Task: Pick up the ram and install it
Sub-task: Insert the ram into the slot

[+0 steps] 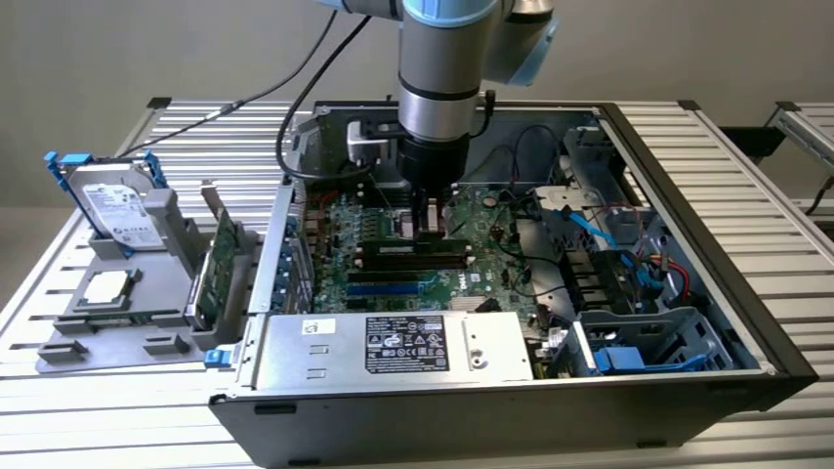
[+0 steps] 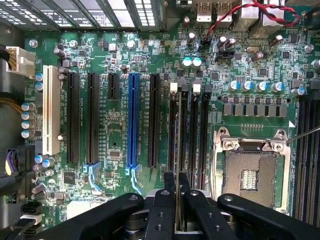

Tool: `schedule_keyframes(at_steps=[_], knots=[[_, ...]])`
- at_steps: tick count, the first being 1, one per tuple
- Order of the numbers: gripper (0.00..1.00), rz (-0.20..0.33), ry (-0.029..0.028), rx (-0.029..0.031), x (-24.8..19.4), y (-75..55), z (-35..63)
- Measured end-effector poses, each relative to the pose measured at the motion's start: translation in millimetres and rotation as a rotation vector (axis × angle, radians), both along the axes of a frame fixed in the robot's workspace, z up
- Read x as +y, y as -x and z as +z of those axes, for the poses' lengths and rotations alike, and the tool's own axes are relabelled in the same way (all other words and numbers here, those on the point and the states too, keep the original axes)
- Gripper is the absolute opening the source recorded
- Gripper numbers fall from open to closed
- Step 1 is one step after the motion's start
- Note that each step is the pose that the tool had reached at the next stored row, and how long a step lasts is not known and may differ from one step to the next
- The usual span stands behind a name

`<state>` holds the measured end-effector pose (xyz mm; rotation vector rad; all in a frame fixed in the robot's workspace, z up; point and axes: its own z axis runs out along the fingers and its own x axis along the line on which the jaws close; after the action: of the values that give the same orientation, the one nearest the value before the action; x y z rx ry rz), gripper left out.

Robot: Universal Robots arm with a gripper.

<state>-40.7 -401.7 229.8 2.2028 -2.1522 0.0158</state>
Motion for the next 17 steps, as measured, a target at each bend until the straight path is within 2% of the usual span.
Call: schedule_keyframes(at_steps=[17], knots=[[0.14, 0.0, 0.0, 0.0, -2.9, 0.0, -3.7]])
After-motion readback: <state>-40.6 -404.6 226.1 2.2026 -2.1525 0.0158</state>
